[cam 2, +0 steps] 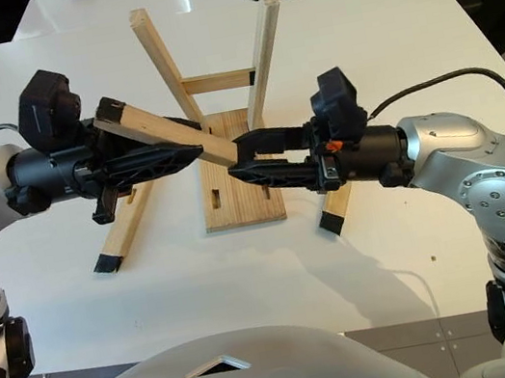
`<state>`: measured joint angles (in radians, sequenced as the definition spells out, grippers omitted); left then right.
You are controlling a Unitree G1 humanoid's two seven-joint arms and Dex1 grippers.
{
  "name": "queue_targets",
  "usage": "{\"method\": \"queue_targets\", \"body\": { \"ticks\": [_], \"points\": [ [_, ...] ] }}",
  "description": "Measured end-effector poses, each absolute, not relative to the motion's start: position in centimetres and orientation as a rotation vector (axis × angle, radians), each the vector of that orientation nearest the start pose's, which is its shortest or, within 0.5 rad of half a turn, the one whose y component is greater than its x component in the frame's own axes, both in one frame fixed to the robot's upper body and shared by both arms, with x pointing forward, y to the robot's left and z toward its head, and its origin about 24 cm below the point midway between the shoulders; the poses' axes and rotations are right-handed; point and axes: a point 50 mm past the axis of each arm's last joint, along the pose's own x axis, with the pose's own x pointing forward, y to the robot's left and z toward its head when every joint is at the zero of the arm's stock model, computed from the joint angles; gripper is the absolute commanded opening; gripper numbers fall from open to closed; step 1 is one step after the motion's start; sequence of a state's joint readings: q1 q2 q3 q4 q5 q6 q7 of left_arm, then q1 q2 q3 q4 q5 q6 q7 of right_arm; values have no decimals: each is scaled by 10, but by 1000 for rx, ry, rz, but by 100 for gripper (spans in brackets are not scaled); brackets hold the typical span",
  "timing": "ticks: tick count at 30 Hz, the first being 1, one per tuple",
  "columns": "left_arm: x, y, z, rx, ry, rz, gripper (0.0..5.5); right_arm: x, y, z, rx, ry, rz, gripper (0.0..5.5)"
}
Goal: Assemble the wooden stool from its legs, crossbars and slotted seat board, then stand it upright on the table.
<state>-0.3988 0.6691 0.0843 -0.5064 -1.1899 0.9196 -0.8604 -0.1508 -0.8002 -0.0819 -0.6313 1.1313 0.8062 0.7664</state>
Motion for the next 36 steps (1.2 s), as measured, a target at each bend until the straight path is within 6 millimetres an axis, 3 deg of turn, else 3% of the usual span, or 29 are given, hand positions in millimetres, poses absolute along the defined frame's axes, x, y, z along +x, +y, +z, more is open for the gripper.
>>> {"method": "queue_targets", "body": {
  "ticks": [5,9,13,16,19,24,27,29,36],
  "points": [
    [235,156,199,-50,109,-1413,130,204,-158,161,4,238,1240,257],
    [255,193,192,160,106,-1214,130,197,-165,144,-2,288,1191,257],
    [277,230,189,344,161,-1207,130,185,-169,128,11,313,1103,257],
    [297,246,187,517,164,-1216,130,184,-167,125,20,293,1060,257],
    [303,257,179,661,201,-1268,130,184,-165,124,25,278,1043,257],
    [296,289,158,888,392,-1319,130,177,-163,120,16,277,1032,257],
    [282,308,152,876,527,-1338,130,173,-163,116,18,286,1018,257],
    [267,315,138,813,624,-1367,130,172,-162,114,21,291,1013,257],
    [237,292,132,603,643,-1524,130,173,-161,115,15,282,1015,257]
  ]
}}
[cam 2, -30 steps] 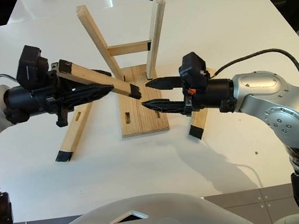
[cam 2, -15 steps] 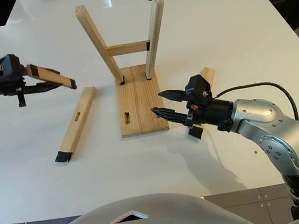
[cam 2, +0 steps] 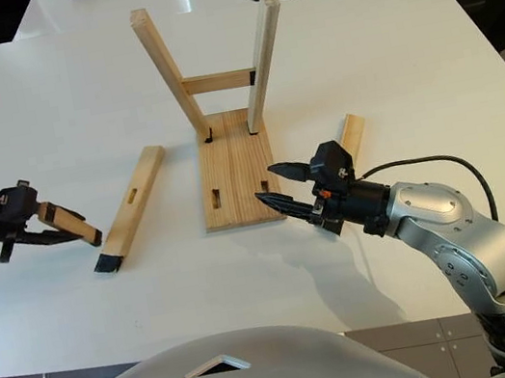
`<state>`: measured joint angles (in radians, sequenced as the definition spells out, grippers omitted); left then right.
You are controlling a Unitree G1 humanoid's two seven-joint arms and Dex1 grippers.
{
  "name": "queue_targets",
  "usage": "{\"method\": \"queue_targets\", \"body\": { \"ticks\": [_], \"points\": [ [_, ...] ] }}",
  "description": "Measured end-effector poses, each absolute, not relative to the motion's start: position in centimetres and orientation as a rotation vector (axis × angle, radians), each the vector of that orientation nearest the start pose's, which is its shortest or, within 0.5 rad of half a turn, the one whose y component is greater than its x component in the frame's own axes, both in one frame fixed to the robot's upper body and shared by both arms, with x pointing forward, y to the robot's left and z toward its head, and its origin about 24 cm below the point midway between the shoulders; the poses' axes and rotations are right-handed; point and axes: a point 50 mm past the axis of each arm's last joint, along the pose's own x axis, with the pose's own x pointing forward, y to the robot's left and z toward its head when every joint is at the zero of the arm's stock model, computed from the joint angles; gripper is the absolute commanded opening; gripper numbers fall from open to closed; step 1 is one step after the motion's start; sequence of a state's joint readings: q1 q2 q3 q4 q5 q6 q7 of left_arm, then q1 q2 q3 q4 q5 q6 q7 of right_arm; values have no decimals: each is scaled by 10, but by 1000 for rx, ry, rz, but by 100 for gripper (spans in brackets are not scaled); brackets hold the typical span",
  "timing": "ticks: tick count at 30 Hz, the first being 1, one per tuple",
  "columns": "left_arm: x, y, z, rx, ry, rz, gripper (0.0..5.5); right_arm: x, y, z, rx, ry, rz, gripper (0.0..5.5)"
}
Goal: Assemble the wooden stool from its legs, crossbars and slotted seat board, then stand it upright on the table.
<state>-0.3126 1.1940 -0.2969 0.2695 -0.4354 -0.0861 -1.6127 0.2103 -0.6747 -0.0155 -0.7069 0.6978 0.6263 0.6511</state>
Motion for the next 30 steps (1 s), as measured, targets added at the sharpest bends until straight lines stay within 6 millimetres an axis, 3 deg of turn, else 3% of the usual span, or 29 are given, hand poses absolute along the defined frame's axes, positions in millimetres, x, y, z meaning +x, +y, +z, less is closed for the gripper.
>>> {"method": "queue_targets", "body": {
  "ticks": [8,13,14,15,21,24,30],
  "points": [
    [235,274,151,503,540,-1538,130,174,-162,116,4,280,1013,257],
    [256,272,156,584,443,-1454,130,176,-163,116,-10,281,1014,257],
    [259,269,154,605,428,-1458,130,176,-163,115,-15,283,1012,257],
    [264,257,139,602,414,-1480,130,177,-163,113,-22,293,1017,257],
    [287,251,133,657,372,-1437,130,178,-161,111,-30,294,1039,257],
    [297,252,135,720,359,-1415,130,178,-162,110,-37,299,1036,257],
    [300,257,130,742,377,-1428,130,178,-162,109,-38,305,1041,257]
  ]
}}
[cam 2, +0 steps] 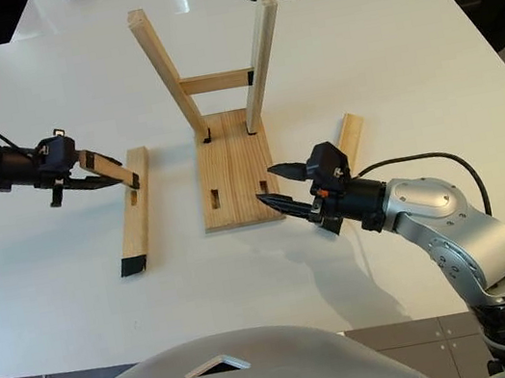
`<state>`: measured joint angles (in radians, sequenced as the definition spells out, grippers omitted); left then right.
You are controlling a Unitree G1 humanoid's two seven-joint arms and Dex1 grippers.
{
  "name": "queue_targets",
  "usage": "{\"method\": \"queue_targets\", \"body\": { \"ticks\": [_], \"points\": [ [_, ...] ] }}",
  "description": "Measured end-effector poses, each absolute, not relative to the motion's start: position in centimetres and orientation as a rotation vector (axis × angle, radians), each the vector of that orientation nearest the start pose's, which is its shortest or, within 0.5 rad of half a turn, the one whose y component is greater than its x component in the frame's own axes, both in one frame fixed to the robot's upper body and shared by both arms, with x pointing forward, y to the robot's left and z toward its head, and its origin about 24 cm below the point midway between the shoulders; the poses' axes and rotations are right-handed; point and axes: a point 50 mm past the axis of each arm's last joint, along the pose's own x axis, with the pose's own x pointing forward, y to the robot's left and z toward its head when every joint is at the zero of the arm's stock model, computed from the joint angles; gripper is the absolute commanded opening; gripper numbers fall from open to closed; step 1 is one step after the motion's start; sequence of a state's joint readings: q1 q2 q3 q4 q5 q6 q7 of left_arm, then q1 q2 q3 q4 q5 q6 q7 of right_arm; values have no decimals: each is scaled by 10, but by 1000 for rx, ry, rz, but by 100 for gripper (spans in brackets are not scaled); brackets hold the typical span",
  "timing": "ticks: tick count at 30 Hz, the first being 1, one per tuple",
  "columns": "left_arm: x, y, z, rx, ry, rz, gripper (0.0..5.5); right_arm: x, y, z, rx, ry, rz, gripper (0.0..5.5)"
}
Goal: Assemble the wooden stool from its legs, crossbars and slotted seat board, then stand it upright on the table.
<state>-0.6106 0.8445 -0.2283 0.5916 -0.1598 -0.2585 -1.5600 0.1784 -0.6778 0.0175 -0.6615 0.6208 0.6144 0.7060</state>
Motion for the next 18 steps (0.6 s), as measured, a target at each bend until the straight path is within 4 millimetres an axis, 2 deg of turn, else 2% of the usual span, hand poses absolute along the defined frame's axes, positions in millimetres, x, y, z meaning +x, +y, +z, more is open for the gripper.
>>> {"method": "queue_targets", "body": {
  "ticks": [18],
  "points": [
    [286,268,130,775,451,-1473,130,178,-162,107,-46,309,1037,257]
  ]
}}
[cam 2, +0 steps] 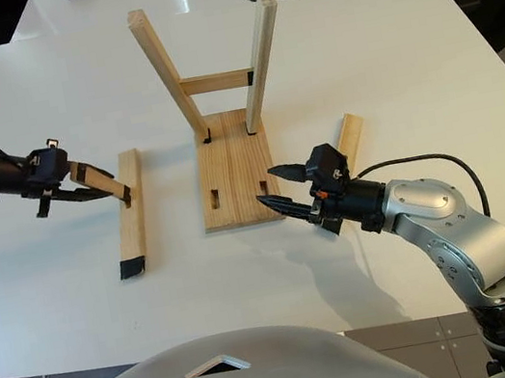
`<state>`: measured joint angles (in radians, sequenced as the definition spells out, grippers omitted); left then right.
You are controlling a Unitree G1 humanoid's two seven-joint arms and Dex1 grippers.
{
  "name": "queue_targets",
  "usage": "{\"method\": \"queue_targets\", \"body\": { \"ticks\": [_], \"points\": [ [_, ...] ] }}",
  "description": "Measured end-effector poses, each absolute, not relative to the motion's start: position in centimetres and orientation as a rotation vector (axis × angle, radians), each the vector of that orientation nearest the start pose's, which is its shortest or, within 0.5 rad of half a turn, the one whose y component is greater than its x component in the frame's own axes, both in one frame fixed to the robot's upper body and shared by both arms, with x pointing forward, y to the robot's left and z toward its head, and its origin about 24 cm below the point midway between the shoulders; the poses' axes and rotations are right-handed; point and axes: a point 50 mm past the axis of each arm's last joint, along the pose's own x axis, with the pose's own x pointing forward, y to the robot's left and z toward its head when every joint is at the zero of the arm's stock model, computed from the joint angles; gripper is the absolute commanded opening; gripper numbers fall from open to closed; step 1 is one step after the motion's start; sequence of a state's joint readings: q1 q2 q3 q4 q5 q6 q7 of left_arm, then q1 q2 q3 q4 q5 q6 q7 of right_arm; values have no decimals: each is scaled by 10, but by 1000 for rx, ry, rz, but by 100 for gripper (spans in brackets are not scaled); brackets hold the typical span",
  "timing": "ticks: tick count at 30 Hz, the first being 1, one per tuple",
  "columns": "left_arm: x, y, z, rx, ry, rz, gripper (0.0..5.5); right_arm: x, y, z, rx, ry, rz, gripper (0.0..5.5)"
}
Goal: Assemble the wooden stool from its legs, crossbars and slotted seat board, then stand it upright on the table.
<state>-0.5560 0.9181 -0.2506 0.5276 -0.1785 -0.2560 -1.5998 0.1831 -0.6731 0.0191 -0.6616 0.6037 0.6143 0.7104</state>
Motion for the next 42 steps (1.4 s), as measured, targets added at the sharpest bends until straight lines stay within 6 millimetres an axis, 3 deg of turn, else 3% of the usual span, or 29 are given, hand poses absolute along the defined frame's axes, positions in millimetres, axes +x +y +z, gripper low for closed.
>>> {"method": "queue_targets", "body": {
  "ticks": [16,42],
  "points": [
    [264,269,126,770,533,-1448,130,175,-162,102,-77,314,992,257],
    [271,274,93,486,561,-1392,130,172,-161,93,-126,364,1032,257]
  ]
}}
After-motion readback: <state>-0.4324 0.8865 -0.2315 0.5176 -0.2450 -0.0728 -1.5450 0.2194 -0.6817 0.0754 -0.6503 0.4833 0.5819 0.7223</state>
